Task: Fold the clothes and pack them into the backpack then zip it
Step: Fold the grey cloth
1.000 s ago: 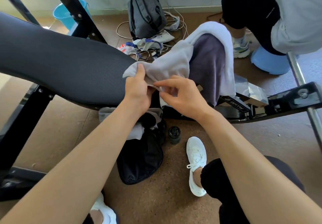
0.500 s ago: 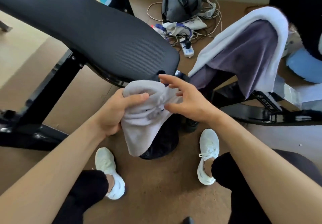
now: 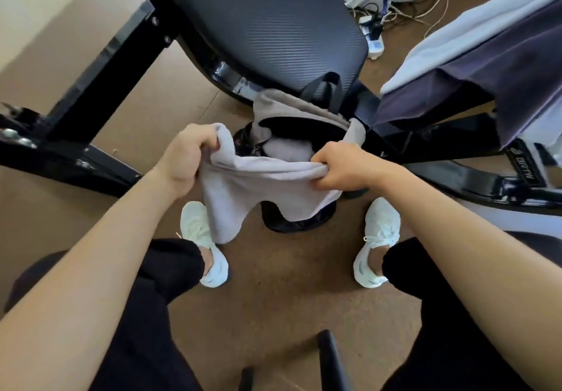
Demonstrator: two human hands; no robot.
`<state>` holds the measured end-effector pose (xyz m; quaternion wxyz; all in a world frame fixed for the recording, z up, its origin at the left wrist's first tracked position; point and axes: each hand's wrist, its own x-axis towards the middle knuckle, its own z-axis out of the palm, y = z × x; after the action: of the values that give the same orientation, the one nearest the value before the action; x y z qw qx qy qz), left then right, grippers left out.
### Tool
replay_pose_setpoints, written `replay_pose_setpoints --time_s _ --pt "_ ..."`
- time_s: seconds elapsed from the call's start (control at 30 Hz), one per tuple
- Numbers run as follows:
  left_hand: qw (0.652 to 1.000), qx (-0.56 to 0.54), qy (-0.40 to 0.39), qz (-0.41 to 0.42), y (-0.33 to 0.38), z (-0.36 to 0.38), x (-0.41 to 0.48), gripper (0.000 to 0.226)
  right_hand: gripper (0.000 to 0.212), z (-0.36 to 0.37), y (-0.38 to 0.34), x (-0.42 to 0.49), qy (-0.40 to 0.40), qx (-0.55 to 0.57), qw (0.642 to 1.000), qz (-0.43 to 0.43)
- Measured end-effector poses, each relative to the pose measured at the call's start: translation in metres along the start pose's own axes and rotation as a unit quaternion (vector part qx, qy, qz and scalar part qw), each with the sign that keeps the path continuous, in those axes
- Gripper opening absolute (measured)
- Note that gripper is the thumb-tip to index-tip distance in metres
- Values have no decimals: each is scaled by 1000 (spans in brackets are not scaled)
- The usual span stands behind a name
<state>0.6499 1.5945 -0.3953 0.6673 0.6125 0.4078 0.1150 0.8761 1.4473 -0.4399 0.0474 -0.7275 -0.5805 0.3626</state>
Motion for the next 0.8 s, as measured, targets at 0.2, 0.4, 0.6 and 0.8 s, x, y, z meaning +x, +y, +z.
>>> replay_pose_setpoints --time_s 0.2,0.4,0.6,0.8 --pt "958 284 -25 -25 -26 -2 30 24 35 8 -29 3 88 47 991 -94" --pt "959 253 -122 34 -28 7 28 36 31 11 -47 12 111 60 981 -148" --pt "931 312 -177 70 -32 7 25 30 32 12 -35 17 105 114 980 -126" --pt "924 366 -98 55 -37 0 33 30 23 10 -18 12 -64 226 971 -51"
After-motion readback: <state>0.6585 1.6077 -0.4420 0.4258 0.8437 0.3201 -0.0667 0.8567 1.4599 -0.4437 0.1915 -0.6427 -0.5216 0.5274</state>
